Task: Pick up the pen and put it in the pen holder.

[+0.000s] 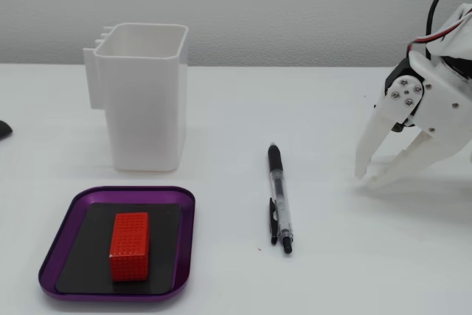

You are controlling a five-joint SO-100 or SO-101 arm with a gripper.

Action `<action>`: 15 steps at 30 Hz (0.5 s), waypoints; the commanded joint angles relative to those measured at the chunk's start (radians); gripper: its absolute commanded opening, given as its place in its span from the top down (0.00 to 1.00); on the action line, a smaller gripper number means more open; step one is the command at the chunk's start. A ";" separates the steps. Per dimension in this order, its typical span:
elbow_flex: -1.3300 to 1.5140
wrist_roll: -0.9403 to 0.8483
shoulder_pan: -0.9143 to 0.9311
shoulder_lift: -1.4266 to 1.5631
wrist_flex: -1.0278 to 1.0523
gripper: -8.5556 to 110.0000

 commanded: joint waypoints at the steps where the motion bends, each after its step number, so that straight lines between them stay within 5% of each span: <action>1: 0.006 0.000 -0.107 0.044 -0.029 0.93; 15: -0.023 -0.003 -0.098 0.034 -0.031 0.93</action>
